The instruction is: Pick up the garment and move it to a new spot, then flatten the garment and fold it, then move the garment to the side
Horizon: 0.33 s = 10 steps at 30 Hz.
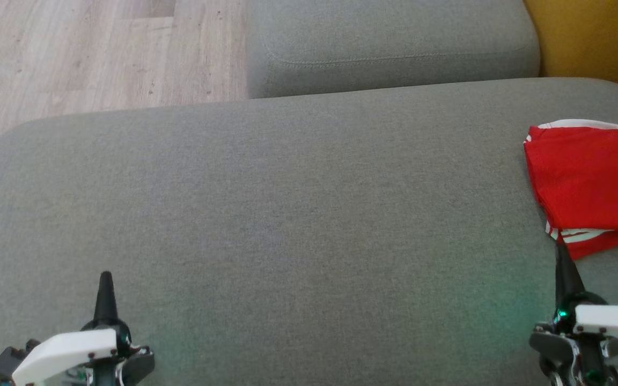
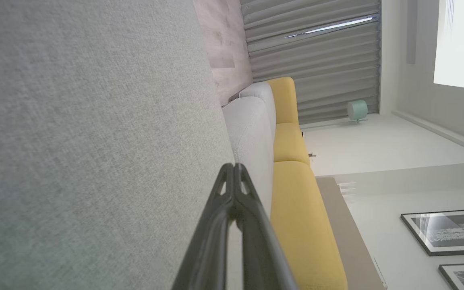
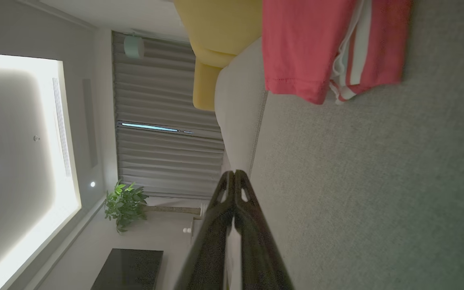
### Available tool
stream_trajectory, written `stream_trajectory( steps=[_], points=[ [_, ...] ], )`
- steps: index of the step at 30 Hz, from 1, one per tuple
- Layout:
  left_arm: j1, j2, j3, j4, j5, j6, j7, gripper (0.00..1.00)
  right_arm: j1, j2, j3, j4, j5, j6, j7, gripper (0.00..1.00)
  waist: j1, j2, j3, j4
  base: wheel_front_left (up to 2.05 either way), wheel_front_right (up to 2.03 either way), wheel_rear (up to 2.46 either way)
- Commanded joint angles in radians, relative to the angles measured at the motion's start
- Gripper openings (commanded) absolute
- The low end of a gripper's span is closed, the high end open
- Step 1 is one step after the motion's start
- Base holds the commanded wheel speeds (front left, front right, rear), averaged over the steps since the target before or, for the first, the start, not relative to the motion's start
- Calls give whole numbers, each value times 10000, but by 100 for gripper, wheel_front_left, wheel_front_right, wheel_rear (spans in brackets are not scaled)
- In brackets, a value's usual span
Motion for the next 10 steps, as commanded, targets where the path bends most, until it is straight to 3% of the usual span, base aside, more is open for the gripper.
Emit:
stream_trajectory(
  steps=[1, 10],
  points=[
    [-553, 131, 350, -263, -250, -117, 82, 0, -709, -233, 122, -310, 301, -7, 79, 0, 0, 0, 5, -7, 0, 0, 0],
    [-816, 120, 617, -138, -1374, -257, 388, 0, -974, -229, 17, -236, 1494, -7, 376, 0, 0, 0, 51, -75, 0, 0, 0]
  ],
)
